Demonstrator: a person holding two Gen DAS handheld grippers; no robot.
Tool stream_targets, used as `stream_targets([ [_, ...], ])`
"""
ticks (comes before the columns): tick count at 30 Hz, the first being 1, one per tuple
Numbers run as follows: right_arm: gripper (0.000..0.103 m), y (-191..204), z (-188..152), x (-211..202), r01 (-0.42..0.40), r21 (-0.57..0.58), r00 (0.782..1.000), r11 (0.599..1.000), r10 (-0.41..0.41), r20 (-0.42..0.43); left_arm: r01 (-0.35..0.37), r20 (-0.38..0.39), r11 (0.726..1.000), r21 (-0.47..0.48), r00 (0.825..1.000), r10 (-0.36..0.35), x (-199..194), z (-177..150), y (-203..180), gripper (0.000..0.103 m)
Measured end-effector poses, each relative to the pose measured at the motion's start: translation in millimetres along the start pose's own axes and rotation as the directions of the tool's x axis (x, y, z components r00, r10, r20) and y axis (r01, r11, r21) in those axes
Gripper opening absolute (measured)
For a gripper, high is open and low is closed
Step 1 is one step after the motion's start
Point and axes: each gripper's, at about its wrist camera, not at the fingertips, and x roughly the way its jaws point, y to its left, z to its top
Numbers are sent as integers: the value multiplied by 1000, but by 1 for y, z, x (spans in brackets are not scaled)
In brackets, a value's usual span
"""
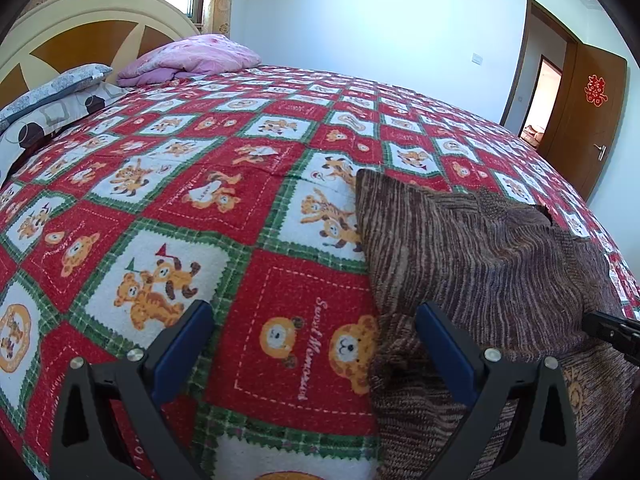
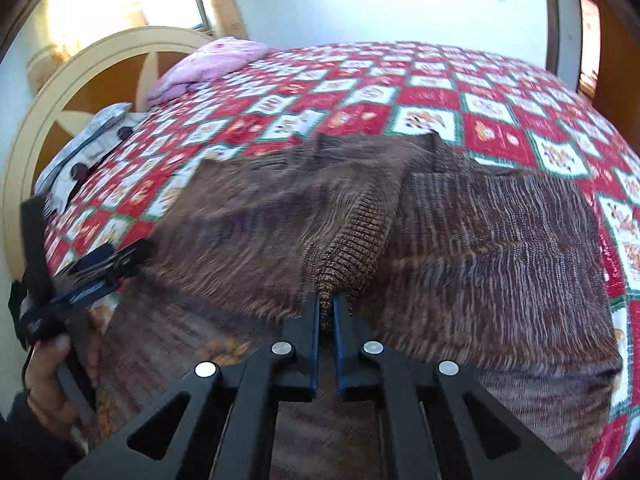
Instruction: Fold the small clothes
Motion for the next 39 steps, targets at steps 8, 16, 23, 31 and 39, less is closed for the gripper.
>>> stream_targets([
  [8, 35, 4, -5, -6, 143, -72, 989, 987, -141, 37, -21, -10, 1000, 15, 1000, 21, 1, -1, -3, 103],
  [16, 40, 6, 42, -1, -10, -41, 994, 999, 14, 110, -16, -8, 1000, 10, 1000, 16, 2, 0, -3, 103],
  [23, 52, -36, 54, 56, 172, 29, 985, 985, -173, 14, -19, -10, 1000, 12, 1000, 19, 2, 0, -2, 103],
  [31, 53, -1, 23, 6, 58, -41, 994, 997, -54, 91, -30, -16, 999, 21, 999, 30, 3, -1, -3, 103],
  [39, 52, -2, 2, 26, 54, -46, 999, 998, -54, -8, -39, -20, 999, 28, 999, 40, 4, 0, -5, 103],
])
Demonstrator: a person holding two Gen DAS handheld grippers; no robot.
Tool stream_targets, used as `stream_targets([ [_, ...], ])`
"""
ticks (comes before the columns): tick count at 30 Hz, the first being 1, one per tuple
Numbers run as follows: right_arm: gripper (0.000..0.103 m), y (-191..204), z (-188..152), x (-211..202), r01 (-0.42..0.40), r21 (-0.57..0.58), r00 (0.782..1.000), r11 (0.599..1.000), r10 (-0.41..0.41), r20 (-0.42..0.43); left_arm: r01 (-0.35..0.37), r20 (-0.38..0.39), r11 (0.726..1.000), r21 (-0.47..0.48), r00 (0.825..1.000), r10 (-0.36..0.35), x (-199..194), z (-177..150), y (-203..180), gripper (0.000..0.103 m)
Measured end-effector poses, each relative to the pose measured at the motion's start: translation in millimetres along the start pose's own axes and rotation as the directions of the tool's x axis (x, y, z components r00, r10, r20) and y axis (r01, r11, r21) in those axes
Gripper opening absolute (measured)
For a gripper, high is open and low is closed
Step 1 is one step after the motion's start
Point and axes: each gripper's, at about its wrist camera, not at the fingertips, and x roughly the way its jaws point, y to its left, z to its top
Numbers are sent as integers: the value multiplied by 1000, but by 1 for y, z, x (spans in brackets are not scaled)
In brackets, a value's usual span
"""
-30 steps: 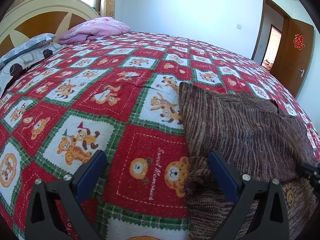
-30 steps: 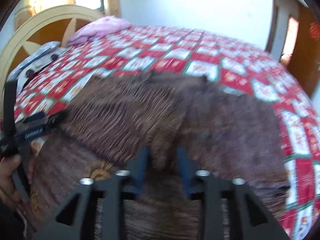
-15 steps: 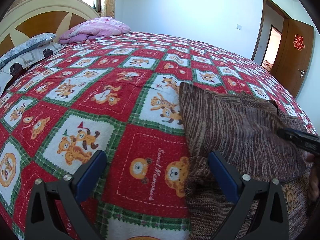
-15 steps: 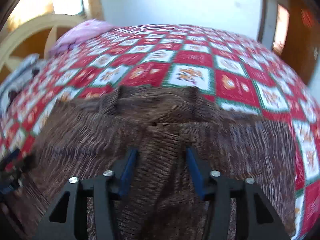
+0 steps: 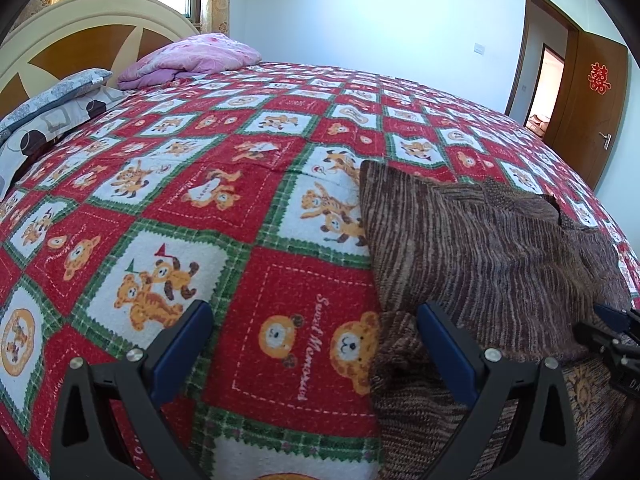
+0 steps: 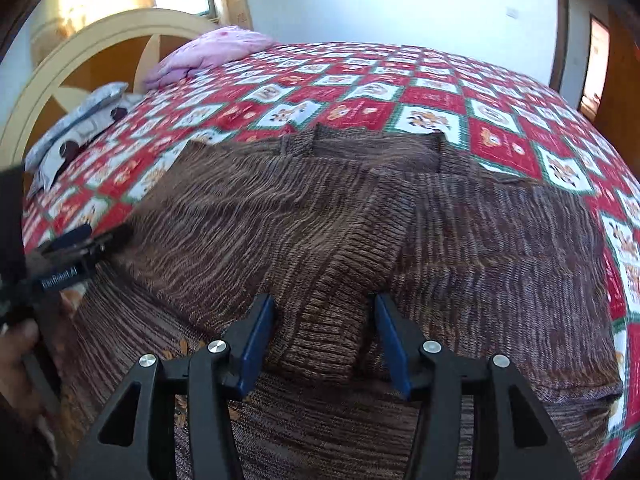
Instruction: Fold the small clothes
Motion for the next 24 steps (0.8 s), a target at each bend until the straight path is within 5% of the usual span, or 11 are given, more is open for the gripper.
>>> stream_targets([
  [12, 55, -4, -14, -10, 25, -10, 1000, 1000, -25, 11, -29, -23, 999, 27, 999, 29, 3, 0, -5, 103],
  [24, 55, -20, -55, -74, 20, 34, 997, 999, -23, 77, -4, -31, 999, 46, 1000, 5, -29, 0, -9, 103],
])
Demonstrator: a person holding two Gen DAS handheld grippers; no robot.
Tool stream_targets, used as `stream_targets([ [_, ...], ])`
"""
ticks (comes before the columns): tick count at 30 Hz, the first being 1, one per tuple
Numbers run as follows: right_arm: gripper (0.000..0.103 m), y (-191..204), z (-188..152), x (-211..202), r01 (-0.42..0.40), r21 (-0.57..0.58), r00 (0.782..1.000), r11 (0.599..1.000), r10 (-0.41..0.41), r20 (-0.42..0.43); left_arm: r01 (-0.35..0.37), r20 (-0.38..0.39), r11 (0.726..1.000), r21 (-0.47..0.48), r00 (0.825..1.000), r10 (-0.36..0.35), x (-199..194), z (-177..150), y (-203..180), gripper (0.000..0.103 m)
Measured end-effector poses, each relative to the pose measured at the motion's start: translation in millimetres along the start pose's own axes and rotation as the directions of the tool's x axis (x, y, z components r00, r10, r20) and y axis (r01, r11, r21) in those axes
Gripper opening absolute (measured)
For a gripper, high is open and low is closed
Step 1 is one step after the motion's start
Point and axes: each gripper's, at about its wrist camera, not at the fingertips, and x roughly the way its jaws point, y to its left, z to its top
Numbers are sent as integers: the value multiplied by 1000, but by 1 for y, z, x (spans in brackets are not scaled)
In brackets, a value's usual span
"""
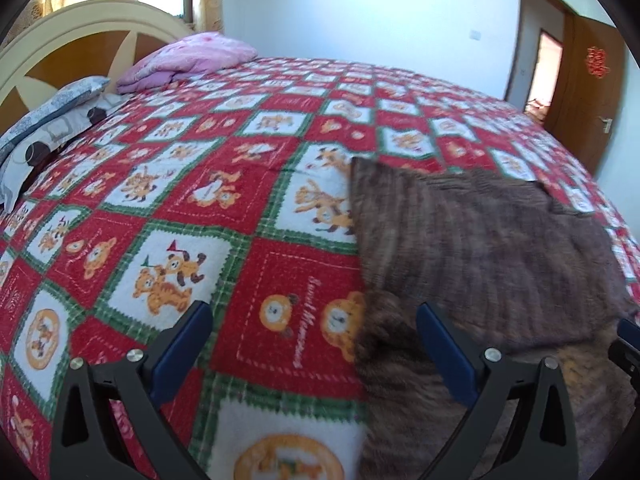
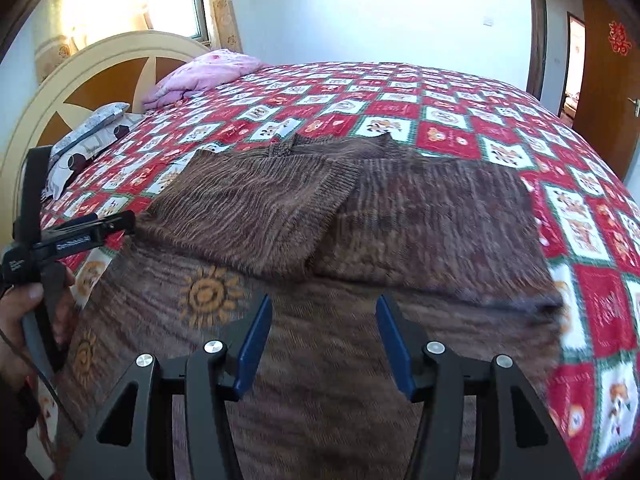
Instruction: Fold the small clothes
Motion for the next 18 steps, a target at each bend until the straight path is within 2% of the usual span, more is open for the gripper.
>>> stream_targets([
  [5, 55, -4, -22, -21, 3, 7, 1000, 1000, -3, -20, 39, 44, 998, 51, 998, -42, -42, -17, -8, 103],
  [9, 55, -2, -42, -39, -29, 36, 998, 999, 31, -49, 76, 60, 995, 68, 995, -80, -69, -34, -11, 103],
  [18, 57, 5, -80, -88, -37, 26, 997, 999, 39, -67, 111, 92, 985, 130, 988, -123, -137, -71, -4, 103],
])
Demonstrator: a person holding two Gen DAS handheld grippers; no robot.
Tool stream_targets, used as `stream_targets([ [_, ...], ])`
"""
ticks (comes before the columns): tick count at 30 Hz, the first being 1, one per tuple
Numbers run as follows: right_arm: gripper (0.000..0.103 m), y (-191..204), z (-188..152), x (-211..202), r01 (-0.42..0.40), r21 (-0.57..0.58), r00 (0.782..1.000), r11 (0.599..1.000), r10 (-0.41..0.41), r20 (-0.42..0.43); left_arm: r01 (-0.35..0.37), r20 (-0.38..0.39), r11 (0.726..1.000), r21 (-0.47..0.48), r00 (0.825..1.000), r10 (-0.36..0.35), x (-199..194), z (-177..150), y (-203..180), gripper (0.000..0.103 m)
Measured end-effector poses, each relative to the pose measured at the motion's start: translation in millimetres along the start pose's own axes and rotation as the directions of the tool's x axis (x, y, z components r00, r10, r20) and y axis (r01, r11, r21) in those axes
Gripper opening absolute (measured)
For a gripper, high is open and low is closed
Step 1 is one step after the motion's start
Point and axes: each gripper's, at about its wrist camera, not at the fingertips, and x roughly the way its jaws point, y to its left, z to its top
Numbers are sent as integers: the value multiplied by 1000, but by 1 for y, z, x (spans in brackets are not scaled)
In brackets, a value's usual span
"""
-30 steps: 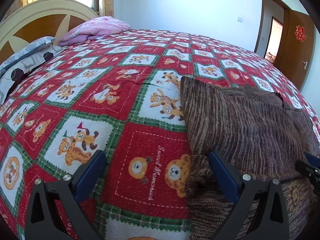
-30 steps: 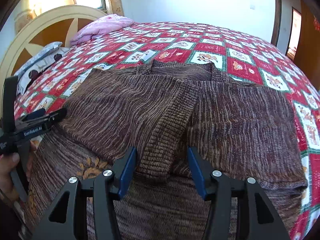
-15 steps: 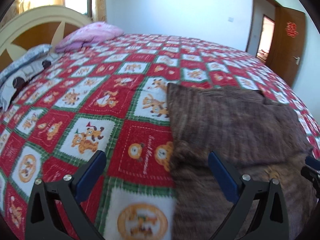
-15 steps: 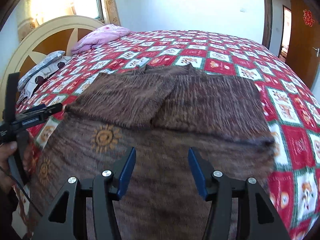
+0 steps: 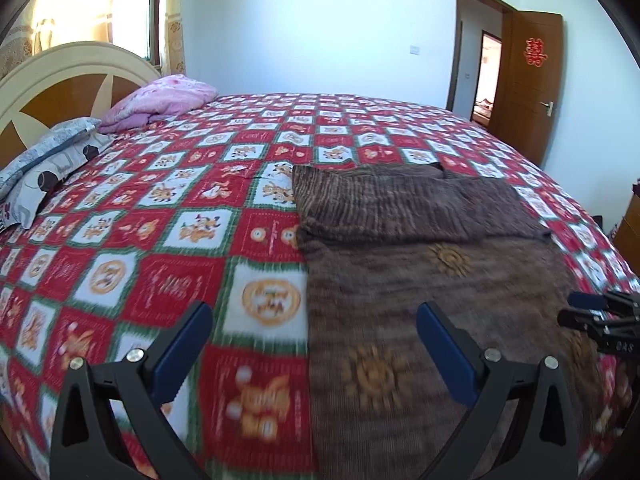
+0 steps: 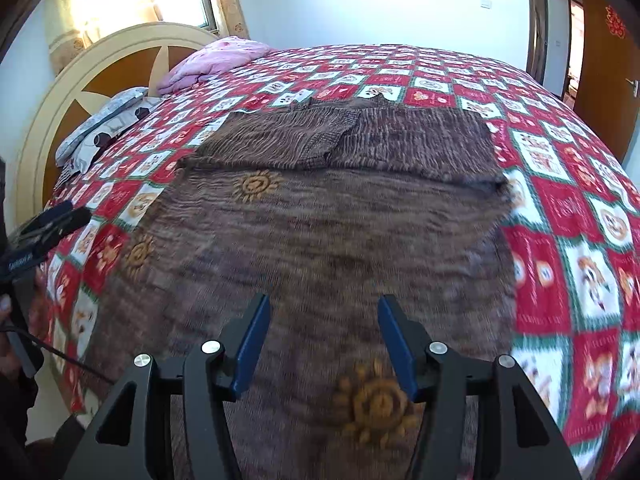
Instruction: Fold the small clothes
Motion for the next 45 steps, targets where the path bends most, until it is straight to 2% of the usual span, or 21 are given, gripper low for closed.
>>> stream_targets([
  [5, 59, 0, -17, -21, -4, 15, 1000, 1000, 4, -1, -5, -22, 1000, 26, 1000, 6, -28, -24, 0, 103],
  [12, 60, 9, -50, -34, 26, -5, 999, 1000, -26, -36, 38, -90, 999, 16, 995, -37, -53, -63, -5, 103],
  [16, 60, 13, -66, -41, 34, -32, 998, 999, -36, -49, 98, -141, 995, 7, 985, -96, -61, -85, -11, 93],
  [21, 60, 16, -81, -46, 44, -56, 997, 997, -48, -63, 156, -168, 987, -41, 973, -160, -67, -107, -11, 89],
  [24, 60, 13, -88, -47, 41, -39, 997, 998, -44, -64, 167, -160, 985, -44, 972, -172, -67, -110, -12, 83],
  [26, 61, 10, -91, -45, 37, -21, 997, 999, -38, -64, 188, -179, 981, -56, 964, -195, -61, -112, -16, 82],
  [28, 61, 5, -93, -41, 41, 3, 997, 999, -41, -65, 209, -195, 975, -76, 956, -220, -58, -116, -16, 72],
  [30, 61, 1, -95, -37, 41, 25, 997, 999, -39, -71, 226, -219, 971, -79, 946, -238, -53, -120, -21, 70],
  [36, 61, -8, -96, -37, 54, 49, 997, 997, -51, -65, 188, -255, 979, -82, 945, -203, -42, -127, -24, 70],
  [42, 61, -11, -97, -36, 63, 56, 996, 996, -59, -64, 192, -286, 979, -65, 937, -202, -36, -134, -26, 69],
  [45, 61, -12, -99, -32, 65, 57, 996, 996, -61, -70, 194, -280, 978, -71, 938, -206, -35, -133, -24, 58],
])
